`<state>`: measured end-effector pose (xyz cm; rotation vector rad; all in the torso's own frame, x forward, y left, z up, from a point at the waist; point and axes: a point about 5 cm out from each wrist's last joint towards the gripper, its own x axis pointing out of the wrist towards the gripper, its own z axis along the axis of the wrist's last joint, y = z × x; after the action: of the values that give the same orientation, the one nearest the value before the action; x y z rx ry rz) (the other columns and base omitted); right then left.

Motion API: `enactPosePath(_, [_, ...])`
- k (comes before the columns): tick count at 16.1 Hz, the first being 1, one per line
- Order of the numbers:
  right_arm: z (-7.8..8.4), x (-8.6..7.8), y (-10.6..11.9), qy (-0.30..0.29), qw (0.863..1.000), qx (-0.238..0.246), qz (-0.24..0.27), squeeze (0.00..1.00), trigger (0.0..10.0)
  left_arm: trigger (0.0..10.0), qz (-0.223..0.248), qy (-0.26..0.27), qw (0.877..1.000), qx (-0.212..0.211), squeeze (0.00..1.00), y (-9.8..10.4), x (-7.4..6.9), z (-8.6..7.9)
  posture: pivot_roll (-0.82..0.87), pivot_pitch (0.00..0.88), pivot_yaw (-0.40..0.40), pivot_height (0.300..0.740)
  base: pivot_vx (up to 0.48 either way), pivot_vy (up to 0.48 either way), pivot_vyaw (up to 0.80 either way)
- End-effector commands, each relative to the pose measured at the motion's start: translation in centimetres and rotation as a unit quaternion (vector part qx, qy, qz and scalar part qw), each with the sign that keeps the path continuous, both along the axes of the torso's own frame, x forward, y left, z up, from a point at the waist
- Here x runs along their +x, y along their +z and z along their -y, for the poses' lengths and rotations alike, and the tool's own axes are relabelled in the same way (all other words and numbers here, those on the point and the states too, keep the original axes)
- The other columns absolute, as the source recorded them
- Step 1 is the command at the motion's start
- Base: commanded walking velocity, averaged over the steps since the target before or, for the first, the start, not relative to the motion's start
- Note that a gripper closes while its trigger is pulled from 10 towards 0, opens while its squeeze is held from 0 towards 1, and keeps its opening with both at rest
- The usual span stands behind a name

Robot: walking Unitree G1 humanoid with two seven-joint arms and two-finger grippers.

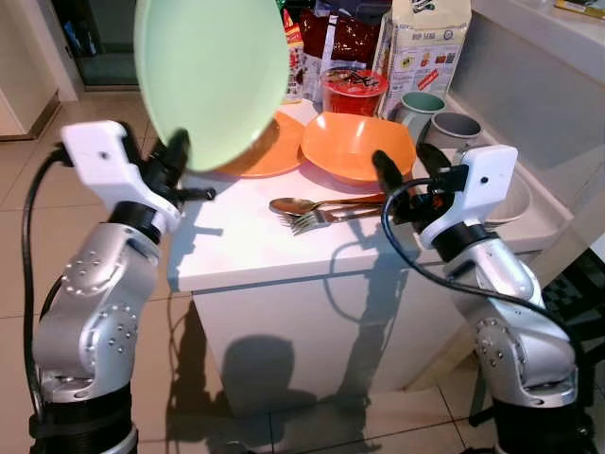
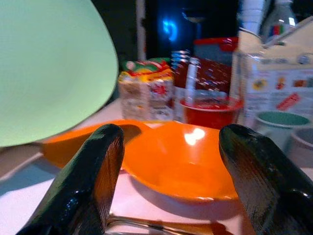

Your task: Setting the table

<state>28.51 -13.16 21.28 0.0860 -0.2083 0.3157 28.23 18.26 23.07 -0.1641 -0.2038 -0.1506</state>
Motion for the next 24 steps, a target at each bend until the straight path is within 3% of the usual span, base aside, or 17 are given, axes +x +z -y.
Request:
enactPosePath(1, [1.0, 0.3, 0.6, -0.036, 0.999, -0.01, 0.0, 0.0, 10.0, 10.0, 0.029, -0.009, 1.0, 0.006, 0.0, 0.8, -0.2, 0.3, 0.06, 0.0, -0.021, 0.74, 0.0, 0.0, 0.0])
enactPosePath(4, [4.3, 1.5, 0.9, -0.128, 0.991, 0.014, -0.032, 0.0, 10.0, 10.0, 0.042, -0.035, 0.998, 0.016, 0.0, 1.2, -0.2, 0.7, 0.05, 0.0, -0.017, 0.74, 0.0, 0.0, 0.0])
enactPosePath(5, [5.2, 1.6, 0.9, -0.146, 0.988, 0.014, -0.038, 0.68, 10.0, 10.0, 0.047, -0.038, 0.998, 0.016, 0.0, 1.4, -0.2, 0.7, 0.06, 0.0, -0.019, 0.74, 0.0, 0.0, 0.0])
enactPosePath(6, [5.8, 1.7, 1.1, -0.151, 0.988, 0.016, -0.038, 1.0, 10.0, 10.0, 0.052, -0.039, 0.998, 0.011, 0.0, 1.6, -0.2, 0.6, 0.06, 0.0, -0.02, 0.74, 0.0, 0.0, 0.0])
enactPosePath(9, [9.1, 1.8, 1.7, -0.188, 0.98, -0.011, -0.068, 1.0, 10.0, 10.0, 0.058, -0.049, 0.997, 0.004, 0.0, 1.8, -0.4, 1.0, 0.06, 0.0, -0.019, 0.74, 0.0, 0.0, 0.0])
enactPosePath(11, [9.7, 1.9, 1.8, -0.19, 0.979, 0.0, -0.078, 1.0, 10.0, 10.0, 0.059, -0.052, 0.997, 0.005, 0.0, 1.8, -0.3, 1.1, 0.05, 0.0, -0.018, 0.74, 0.0, 0.0, 0.0])
enactPosePath(13, [10.7, 2.0, 1.2, -0.164, 0.978, 0.045, -0.121, 1.0, 10.0, 10.0, 0.062, -0.056, 0.996, 0.003, 0.0, 1.9, -0.3, 1.3, 0.05, 0.0, -0.018, 0.74, 0.0, 0.0, 0.0])
enactPosePath(16, [12.0, 2.1, 1.1, -0.183, 0.973, 0.03, -0.14, 1.0, 10.0, 10.0, 0.064, -0.058, 0.996, 0.003, 0.0, 2.0, -0.3, 1.3, 0.05, 0.0, -0.019, 0.74, 0.0, 0.0, 0.0])
enactPosePath(17, [12.1, 2.1, 1.2, -0.185, 0.973, 0.029, -0.138, 0.82, 10.0, 10.0, 0.066, -0.059, 0.996, 0.0, 0.0, 2.1, -0.3, 1.3, 0.05, 0.0, -0.019, 0.74, 0.0, 0.0, 0.0])
enactPosePath(18, [12.1, 2.1, 1.2, -0.187, 0.972, 0.028, -0.139, 0.0, 10.0, 10.0, 0.065, -0.059, 0.996, -0.001, 0.0, 2.0, -0.2, 1.4, 0.05, 0.0, -0.019, 0.74, 0.0, 0.0, 0.0])
enactPosePath(23, [12.6, 1.7, 0.9, -0.213, 0.965, 0.02, -0.149, 0.0, 10.0, 10.0, 0.061, -0.057, 0.997, -0.001, 0.0, 1.8, -0.2, 1.3, 0.05, 0.0, -0.016, 0.74, 0.0, 0.0, 0.0])
enactPosePath(24, [13.3, 1.6, 0.1, -0.238, 0.956, 0.018, -0.169, 0.0, 10.0, 10.0, 0.06, -0.056, 0.997, -0.001, 0.0, 1.8, -0.2, 1.4, 0.05, 0.0, -0.018, 0.74, 0.0, 0.0, 0.0])
